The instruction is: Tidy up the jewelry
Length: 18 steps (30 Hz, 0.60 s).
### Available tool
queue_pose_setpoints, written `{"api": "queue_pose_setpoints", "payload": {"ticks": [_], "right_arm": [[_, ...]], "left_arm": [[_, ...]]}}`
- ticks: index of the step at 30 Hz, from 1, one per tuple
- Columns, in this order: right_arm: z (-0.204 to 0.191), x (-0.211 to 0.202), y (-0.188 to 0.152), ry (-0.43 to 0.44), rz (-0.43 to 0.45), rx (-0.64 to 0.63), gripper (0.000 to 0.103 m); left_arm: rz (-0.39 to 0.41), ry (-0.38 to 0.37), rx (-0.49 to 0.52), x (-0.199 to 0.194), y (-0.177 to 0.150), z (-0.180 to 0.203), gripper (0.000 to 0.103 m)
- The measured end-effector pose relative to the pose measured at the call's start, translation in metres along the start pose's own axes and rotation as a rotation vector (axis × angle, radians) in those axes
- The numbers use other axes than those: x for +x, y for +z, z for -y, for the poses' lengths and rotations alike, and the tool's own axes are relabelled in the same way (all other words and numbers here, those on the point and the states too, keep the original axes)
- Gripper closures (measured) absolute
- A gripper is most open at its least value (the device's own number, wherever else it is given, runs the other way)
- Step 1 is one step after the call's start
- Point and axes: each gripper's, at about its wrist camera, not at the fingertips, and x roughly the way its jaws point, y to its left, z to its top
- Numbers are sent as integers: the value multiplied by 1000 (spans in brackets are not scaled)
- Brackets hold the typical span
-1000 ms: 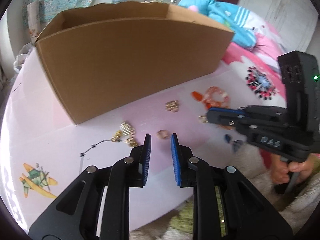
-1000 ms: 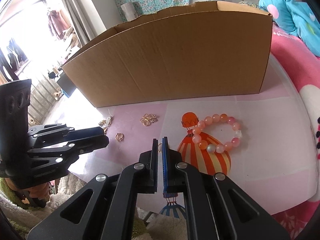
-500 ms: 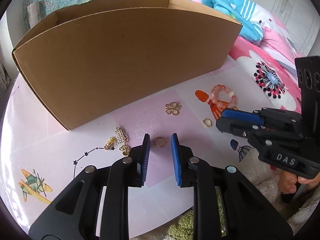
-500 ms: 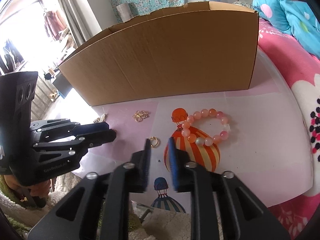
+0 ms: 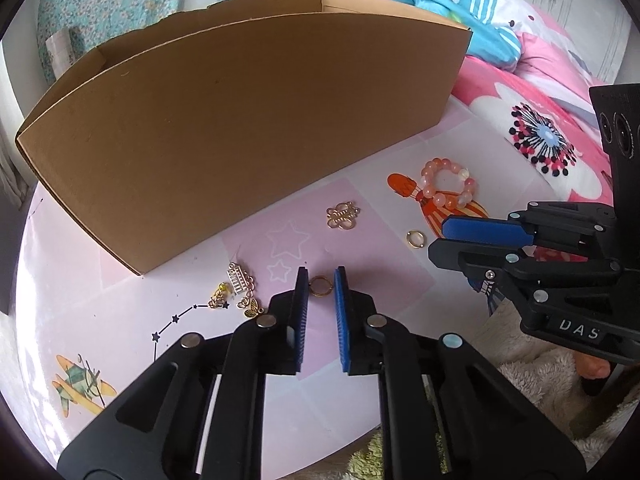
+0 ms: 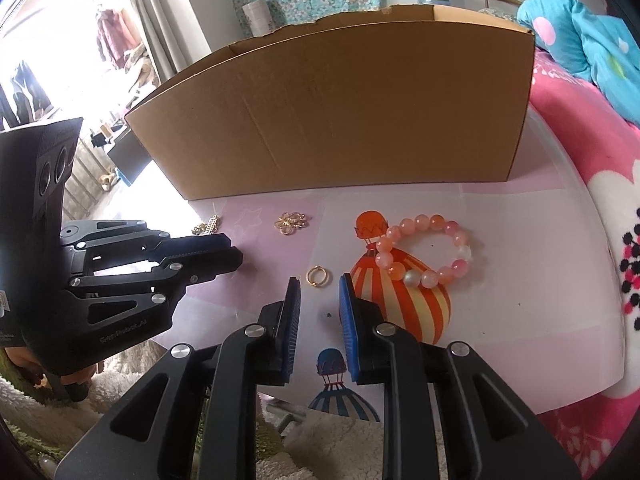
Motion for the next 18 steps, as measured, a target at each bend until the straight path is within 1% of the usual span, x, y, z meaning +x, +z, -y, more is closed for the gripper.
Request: {"api": "queue_pose_setpoints", "payload": {"ticks": [11, 14, 18], "right_arm": [[-11, 12, 7, -24, -22, -51, 83], [-13, 15, 9, -10, -31, -56, 83], [-19, 17, 9, 28, -43, -50, 83]], "left_arm": [[5, 2, 9, -1, -1, 0, 92], [5, 1, 10, -1, -1, 0, 92], [7, 3, 14, -1, -1, 0, 92]]}}
